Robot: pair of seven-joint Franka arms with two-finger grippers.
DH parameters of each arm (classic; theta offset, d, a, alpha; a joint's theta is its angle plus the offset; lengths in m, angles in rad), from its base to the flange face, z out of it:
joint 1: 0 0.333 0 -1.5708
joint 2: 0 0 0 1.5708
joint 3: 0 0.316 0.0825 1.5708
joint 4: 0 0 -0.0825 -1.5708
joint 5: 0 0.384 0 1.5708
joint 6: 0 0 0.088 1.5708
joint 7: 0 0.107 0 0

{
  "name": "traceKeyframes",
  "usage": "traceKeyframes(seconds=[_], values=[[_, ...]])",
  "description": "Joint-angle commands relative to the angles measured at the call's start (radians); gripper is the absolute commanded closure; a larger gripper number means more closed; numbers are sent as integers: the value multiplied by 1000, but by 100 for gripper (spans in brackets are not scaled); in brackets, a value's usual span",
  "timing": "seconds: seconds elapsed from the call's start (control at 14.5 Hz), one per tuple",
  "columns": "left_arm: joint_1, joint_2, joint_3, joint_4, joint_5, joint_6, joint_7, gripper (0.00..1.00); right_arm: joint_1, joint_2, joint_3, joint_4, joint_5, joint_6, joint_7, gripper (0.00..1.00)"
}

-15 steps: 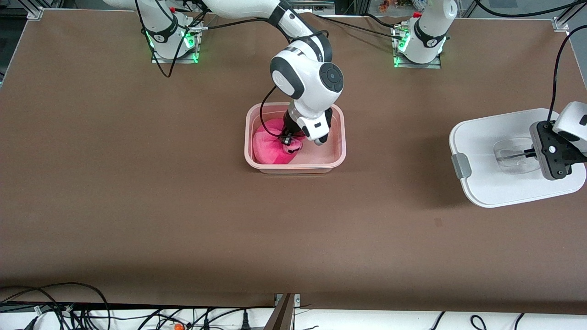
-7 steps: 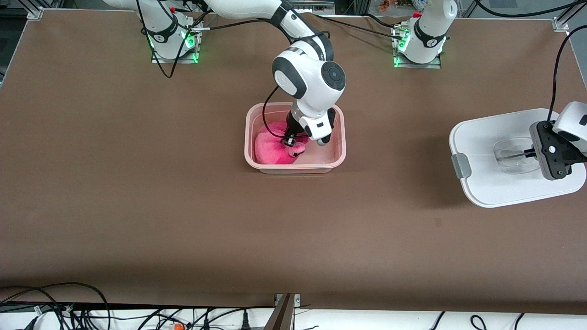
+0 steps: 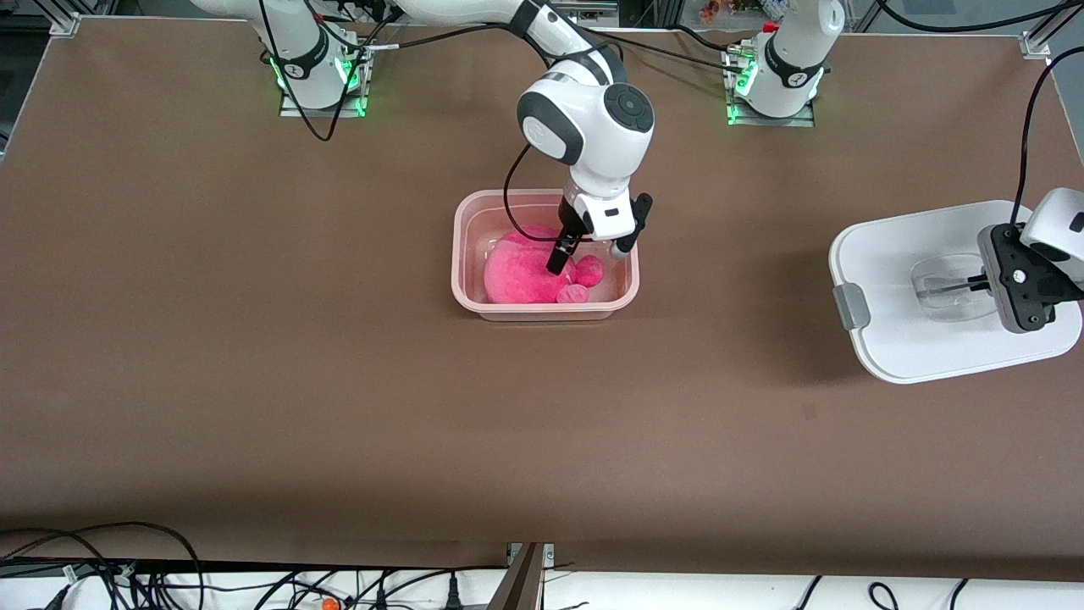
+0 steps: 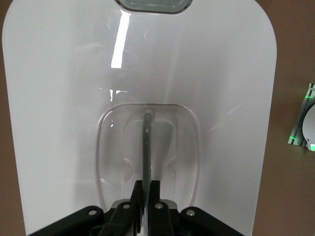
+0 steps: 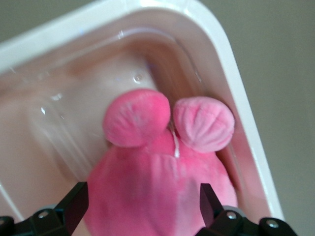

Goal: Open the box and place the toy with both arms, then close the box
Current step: 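Raise the right gripper from the box while the left gripper brings the lid back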

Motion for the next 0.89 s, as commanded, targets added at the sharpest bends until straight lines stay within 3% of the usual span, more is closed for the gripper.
traceKeyframes(seconds=[0.0, 0.28, 0.48, 0.62, 0.83], values=[[5, 3, -5, 18, 4, -20, 20, 100, -18, -39, -11, 6, 68, -5, 67, 0], [2, -1, -13, 17, 3, -20, 18, 100, -108, -142, -28, 6, 88, -13, 83, 0], [-30, -4, -40, 18, 3, -21, 17, 100, -208, -263, -53, -2, 162, -138, 89, 0], [-83, 1, -56, 15, 1, -20, 15, 100, -260, -338, -91, -36, 221, -200, 97, 0], [-212, 13, -56, 18, -14, -12, -9, 100, -276, -478, -214, -178, 309, -203, 92, 0]])
